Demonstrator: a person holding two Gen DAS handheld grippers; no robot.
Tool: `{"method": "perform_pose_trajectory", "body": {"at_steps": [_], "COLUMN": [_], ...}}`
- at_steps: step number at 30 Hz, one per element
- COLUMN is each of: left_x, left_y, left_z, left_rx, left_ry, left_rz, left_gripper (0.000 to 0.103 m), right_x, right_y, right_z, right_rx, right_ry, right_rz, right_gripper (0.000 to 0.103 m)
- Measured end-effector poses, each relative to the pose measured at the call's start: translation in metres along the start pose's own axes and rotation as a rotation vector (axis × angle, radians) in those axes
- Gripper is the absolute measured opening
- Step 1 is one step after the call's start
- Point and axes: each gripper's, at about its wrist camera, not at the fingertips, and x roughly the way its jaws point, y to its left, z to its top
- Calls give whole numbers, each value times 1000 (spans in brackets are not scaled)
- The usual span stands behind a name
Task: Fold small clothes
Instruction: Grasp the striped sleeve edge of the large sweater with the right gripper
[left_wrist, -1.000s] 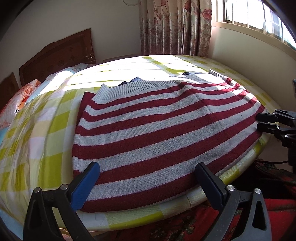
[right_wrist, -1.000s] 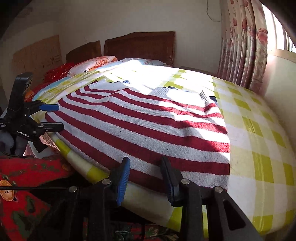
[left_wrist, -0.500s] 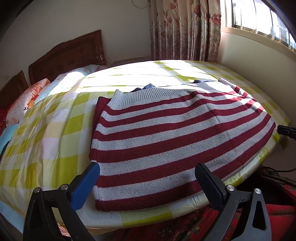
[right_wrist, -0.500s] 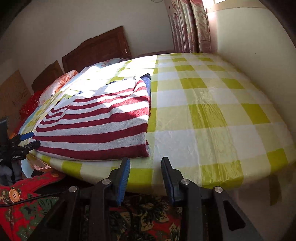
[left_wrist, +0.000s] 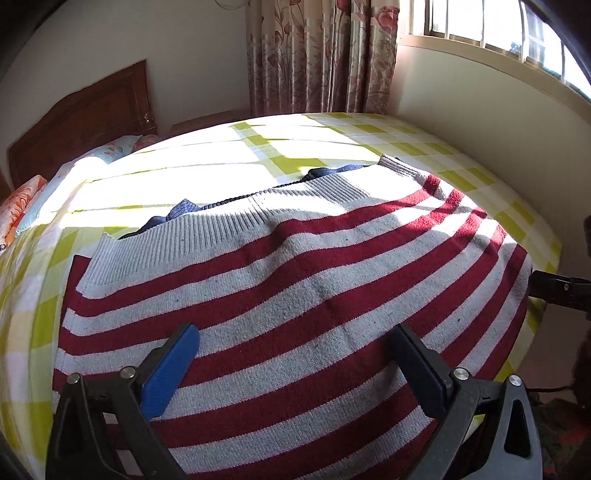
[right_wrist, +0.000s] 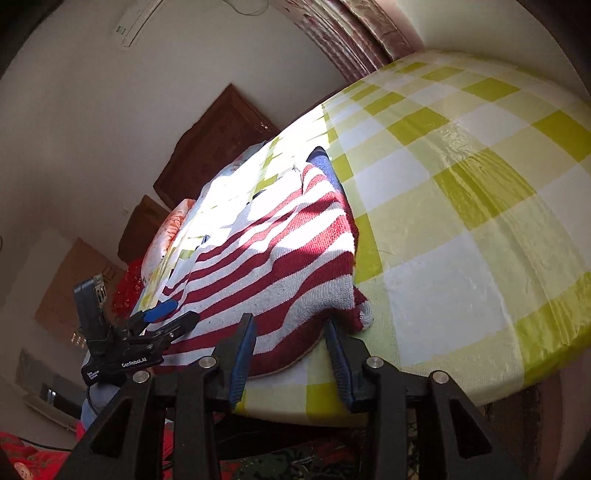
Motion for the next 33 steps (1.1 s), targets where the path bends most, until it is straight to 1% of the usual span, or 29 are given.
{"method": "perform_pose_trajectory", "body": {"at_steps": [2, 7, 9, 10, 11, 12, 13, 14, 16, 19, 21, 22, 25, 26, 27, 28, 29, 30, 31, 32, 33], "left_x": [-4, -4, -3, -4, -4, -3, -3, -4, -4, -4, -4, -4, -4, -3, -2, -1, 1, 4, 7, 12, 16], "left_y": [3, 3, 3, 3, 3, 3, 3, 4, 4, 4, 4, 4, 4, 4, 3, 3, 2, 1, 1, 3, 4], "left_z": [-4, -7, -8, -8, -8, -8, -8, -9, -9, -9, -9, -9, -8, -7, -6, -4, 0, 5, 11, 17, 22], "left_rx": [6, 0, -4, -4, -4, -4, -4, -3, -5, -5, -5, -6, -4, -3, 0, 4, 10, 19, 26, 23, 18], "left_ry": [-25, -50, -60, -64, -65, -66, -67, -69, -72, -75, -76, -76, -76, -73, -64, -51, -31, -6, 17, 36, 42], "left_rz": [-11, -9, -12, -11, -11, -12, -13, -14, -18, -19, -21, -21, -24, -24, -20, -18, -12, -9, -12, -15, -11], "left_gripper": [103, 103, 103, 103, 103, 103, 103, 103, 103, 103, 103, 103, 103, 103, 103, 103, 103, 103, 103, 103, 103], "right_x": [-4, -23, -22, -20, -17, -12, -9, -4, 9, 18, 20, 20, 22, 24, 26, 31, 37, 43, 49, 54, 56], "right_y": [-1, -17, -19, -16, -12, -5, 1, 8, 20, 38, 35, 31, 17, 10, 8, 9, 14, 18, 22, 25, 27], "right_z": [-2, 2, 6, 7, 8, 7, 6, 4, -1, -9, -6, -3, 15, 22, 27, 32, 36, 37, 37, 36, 36], "right_rx": [-3, 75, 91, 74, 46, 16, -8, -32, -75, -153, -122, -92, -13, 27, 46, 38, 14, -9, -23, -38, -50], "right_ry": [-10, -111, -107, -101, -95, -81, -75, -52, 38, 88, 81, 65, -44, -72, -78, -63, -38, -16, -1, 0, -1], "right_rz": [-20, -137, -132, -134, -132, -120, -112, -92, 4, 15, 26, 20, -47, -41, -51, -46, -43, -44, -48, -58, -66], "right_gripper": [39, 39, 41, 47, 55, 59, 69, 73, 73, 72, 70, 68, 67, 63, 62, 62, 58, 53, 40, 34, 33]}}
